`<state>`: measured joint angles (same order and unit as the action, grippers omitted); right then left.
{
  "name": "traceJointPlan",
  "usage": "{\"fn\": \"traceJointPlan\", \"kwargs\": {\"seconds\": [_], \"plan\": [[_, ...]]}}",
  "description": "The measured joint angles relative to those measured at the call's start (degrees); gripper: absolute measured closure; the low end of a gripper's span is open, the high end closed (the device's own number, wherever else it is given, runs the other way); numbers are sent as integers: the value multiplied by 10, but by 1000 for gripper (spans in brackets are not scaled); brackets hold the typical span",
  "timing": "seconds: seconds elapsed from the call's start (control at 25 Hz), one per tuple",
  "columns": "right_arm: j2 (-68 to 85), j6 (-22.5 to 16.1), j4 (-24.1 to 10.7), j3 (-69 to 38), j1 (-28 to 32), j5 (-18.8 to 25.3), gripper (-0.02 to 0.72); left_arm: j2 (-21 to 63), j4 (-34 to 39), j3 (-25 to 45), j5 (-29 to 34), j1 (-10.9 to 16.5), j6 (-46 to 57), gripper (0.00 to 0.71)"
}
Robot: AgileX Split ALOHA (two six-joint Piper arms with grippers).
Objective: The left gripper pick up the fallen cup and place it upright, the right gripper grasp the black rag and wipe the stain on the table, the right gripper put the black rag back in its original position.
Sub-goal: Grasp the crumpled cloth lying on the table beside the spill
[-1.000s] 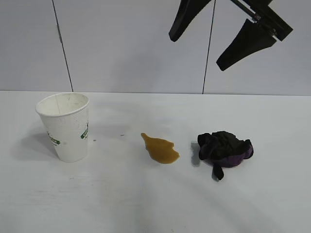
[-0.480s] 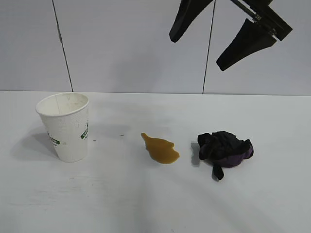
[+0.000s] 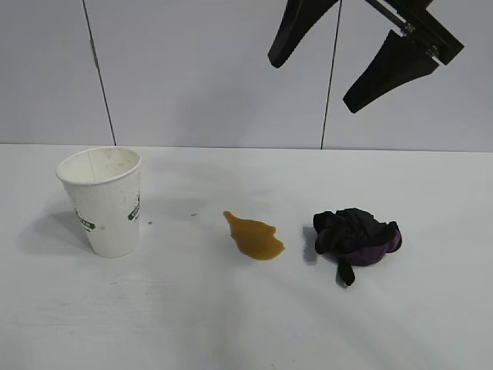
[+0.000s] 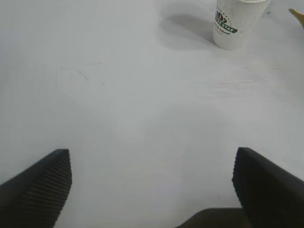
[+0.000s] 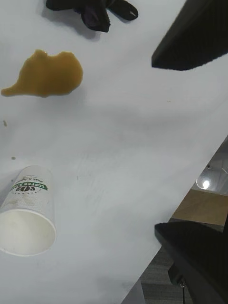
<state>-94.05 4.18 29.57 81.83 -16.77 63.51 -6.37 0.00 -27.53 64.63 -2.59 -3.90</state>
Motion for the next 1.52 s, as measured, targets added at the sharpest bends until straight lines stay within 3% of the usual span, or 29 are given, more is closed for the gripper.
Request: {"fn": "traceJointPlan", "kwargs": {"seconds": [0.24, 0.32, 0.44, 0.52, 0.68, 0.96, 1.24, 1.52], "plan": [[0, 11, -2, 0, 0, 1, 102, 67, 0, 0, 0, 0, 2, 51], [0, 22, -17, 0, 0, 10, 102, 73, 4, 0, 0, 0, 2, 51], [-7, 22, -87, 0, -1, 20, 102, 73, 5, 0, 0, 0, 2, 51], [-20, 6, -146, 1, -1, 21, 102, 73, 5, 0, 0, 0, 2, 51], [-70, -25, -224, 1, -1, 2, 102, 73, 5, 0, 0, 0, 2, 51], [-166, -28, -244, 1, -1, -56, 102, 73, 5, 0, 0, 0, 2, 51], [-226, -35, -270, 1, -1, -82, 101, 73, 5, 0, 0, 0, 2, 51], [-239, -42, -284, 1, -1, -116, 52, 73, 5, 0, 0, 0, 2, 51]]}}
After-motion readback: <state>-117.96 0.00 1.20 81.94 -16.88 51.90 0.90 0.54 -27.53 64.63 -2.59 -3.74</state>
